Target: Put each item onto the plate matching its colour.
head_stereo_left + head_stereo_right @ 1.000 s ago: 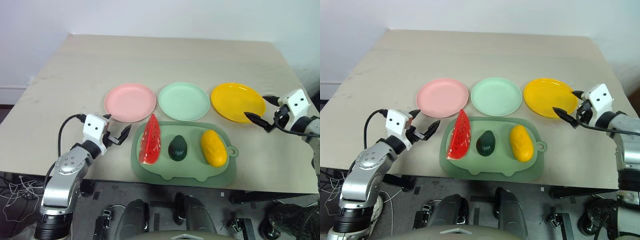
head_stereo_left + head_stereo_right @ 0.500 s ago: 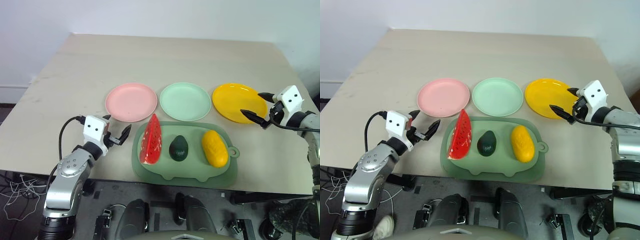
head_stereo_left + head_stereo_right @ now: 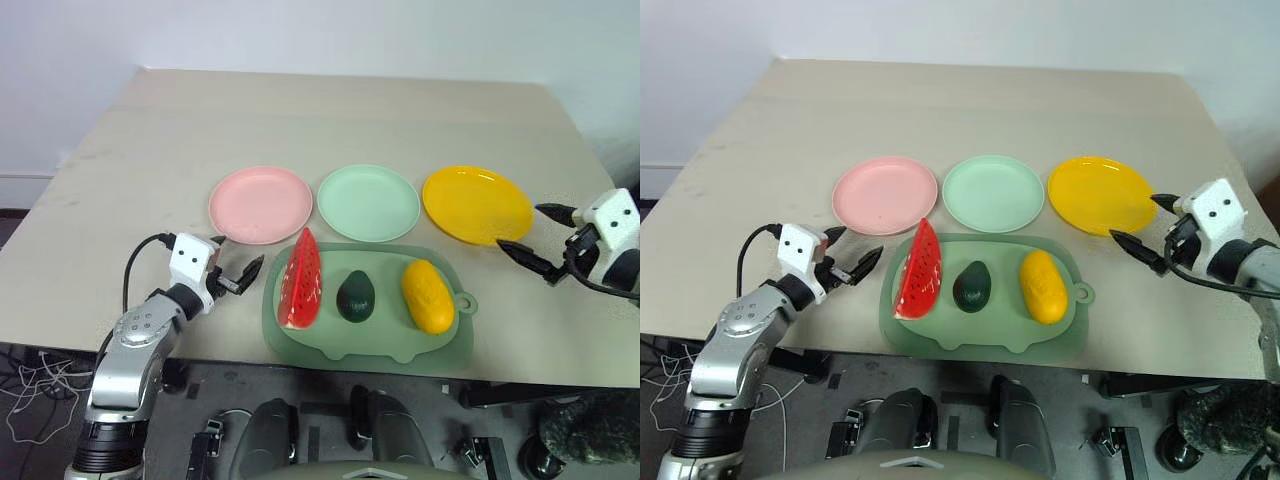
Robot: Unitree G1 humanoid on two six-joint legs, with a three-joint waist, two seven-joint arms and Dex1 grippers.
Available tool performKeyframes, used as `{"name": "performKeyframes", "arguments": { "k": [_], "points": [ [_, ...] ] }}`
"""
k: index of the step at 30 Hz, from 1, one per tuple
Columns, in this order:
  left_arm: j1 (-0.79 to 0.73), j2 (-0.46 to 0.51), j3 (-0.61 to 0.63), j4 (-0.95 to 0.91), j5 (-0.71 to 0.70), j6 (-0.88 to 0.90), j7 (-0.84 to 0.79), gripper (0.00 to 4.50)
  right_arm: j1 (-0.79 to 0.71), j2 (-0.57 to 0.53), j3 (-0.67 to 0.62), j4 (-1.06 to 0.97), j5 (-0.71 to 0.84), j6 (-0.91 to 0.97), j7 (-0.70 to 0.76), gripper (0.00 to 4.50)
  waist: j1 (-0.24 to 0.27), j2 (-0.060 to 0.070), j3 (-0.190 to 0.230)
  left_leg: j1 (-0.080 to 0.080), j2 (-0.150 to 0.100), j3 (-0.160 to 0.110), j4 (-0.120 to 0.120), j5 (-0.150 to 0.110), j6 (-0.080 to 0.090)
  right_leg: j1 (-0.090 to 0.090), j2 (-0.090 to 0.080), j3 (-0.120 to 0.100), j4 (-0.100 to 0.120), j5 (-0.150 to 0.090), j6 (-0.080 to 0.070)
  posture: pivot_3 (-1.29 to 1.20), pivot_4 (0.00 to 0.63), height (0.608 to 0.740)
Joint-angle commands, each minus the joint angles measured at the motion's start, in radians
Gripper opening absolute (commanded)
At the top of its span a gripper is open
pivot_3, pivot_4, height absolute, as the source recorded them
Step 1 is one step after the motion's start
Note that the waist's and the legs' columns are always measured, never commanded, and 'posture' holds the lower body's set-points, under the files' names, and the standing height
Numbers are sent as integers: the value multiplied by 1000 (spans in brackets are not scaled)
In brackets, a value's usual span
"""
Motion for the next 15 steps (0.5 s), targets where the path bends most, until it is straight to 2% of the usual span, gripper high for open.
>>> {"name": "performKeyframes", "arguments": {
  "k": [1, 5, 8, 11, 13, 15],
  "points": [
    [11, 35, 38, 13, -17, -38, -41, 4454, 49, -6, -81, -196, 122, 175, -33, 4500, 0, 0, 0, 0, 0, 0, 0, 0, 0, 0, 0, 0, 0, 0, 0, 0, 150, 740],
    [-12, 65, 44, 64, -9, -60, -70, 4454, 86, -15, -149, -384, 345, 467, -109, 4500, 3, 0, 0, -1, 0, -1, 0, 0, 0, -1, 0, 0, 0, -1, -3, 0, 150, 740],
    [-26, 65, 40, 66, -14, -55, -67, 4454, 42, -21, -182, -444, 487, 638, -213, 4500, 1, -1, 0, -2, 0, -1, 0, 0, 0, -1, -1, 0, 0, -2, -3, 0, 150, 740],
    [-20, 62, 24, 53, -8, -56, -70, 4454, -38, -17, -159, -441, 593, 806, -344, 4500, -1, -1, 0, -2, 0, 0, 0, 0, 0, -1, -1, 0, 0, -2, -3, 0, 150, 740],
    [-18, 62, 19, 49, -3, -57, -69, 4454, -70, -47, -114, -460, 604, 874, -389, 4500, 0, -1, 0, -2, 0, -1, 0, 0, 0, -1, -1, 0, 0, -2, -3, 0, 150, 740],
    [-5, 57, 22, 25, -6, -48, -58, 4454, -113, -17, -84, -439, 659, 925, -430, 4500, 0, -1, 0, -4, 0, -1, 0, 0, 0, -3, 0, 0, 0, -2, -3, 0, 150, 740]
  ]
}}
